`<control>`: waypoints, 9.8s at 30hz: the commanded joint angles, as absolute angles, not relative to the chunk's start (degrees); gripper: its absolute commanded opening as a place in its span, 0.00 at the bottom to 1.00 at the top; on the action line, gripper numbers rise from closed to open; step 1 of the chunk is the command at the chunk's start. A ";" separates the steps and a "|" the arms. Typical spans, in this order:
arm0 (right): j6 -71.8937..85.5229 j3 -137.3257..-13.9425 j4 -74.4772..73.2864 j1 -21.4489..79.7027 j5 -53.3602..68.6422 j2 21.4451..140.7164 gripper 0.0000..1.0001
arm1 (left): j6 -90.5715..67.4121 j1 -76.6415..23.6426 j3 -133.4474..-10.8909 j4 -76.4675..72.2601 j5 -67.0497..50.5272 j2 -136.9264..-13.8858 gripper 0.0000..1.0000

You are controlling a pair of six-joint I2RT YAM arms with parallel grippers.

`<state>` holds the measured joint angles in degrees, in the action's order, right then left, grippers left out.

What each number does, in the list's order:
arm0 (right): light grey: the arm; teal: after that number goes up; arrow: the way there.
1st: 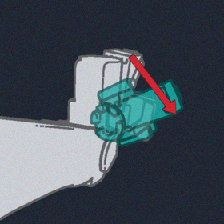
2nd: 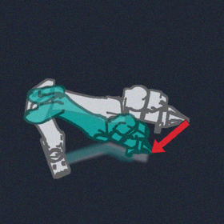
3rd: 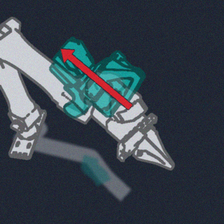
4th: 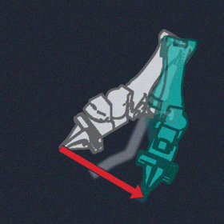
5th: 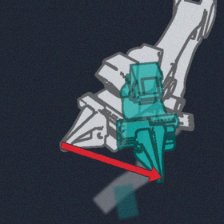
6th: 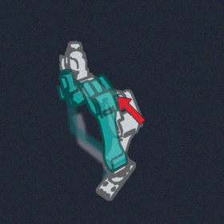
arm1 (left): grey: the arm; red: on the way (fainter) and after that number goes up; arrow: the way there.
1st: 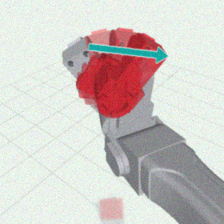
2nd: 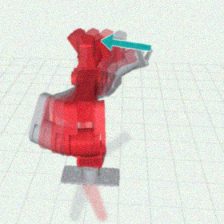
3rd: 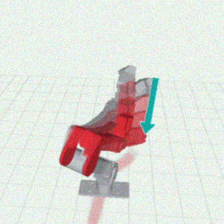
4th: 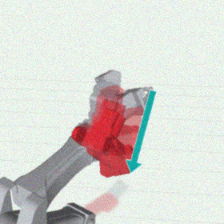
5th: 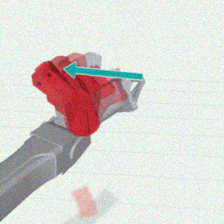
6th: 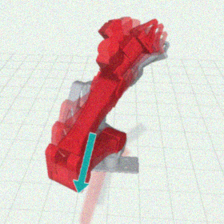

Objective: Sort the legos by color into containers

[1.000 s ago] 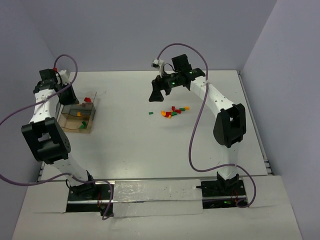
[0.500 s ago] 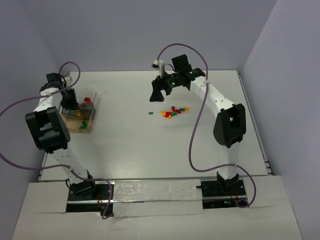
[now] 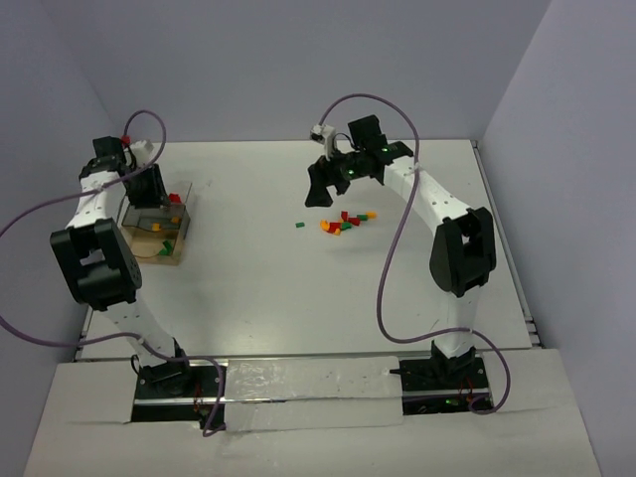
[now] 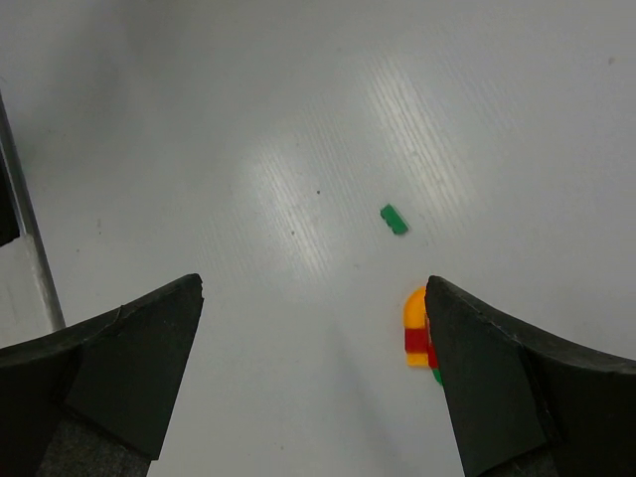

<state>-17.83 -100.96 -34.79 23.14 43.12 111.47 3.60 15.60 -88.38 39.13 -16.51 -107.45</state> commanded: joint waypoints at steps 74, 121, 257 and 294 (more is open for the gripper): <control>-21.71 -63.98 -22.07 1.49 35.33 82.18 0.99 | 18.80 -29.79 -89.20 35.41 -11.96 -130.16 0.30; -20.74 -66.28 -18.29 12.74 20.92 88.60 0.97 | 20.29 18.48 -67.14 38.61 -17.64 -91.26 0.03; -36.12 -82.58 -27.37 39.11 15.09 94.83 0.00 | -29.00 -15.61 -70.40 8.53 -57.97 -98.46 0.45; -36.87 -82.44 -27.29 38.58 13.36 96.46 0.00 | -9.80 -15.78 -67.19 18.81 -40.69 -91.62 0.00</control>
<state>-37.12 -81.95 -29.15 38.74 13.53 97.47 -12.18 -15.88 -67.51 19.56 -41.93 -95.35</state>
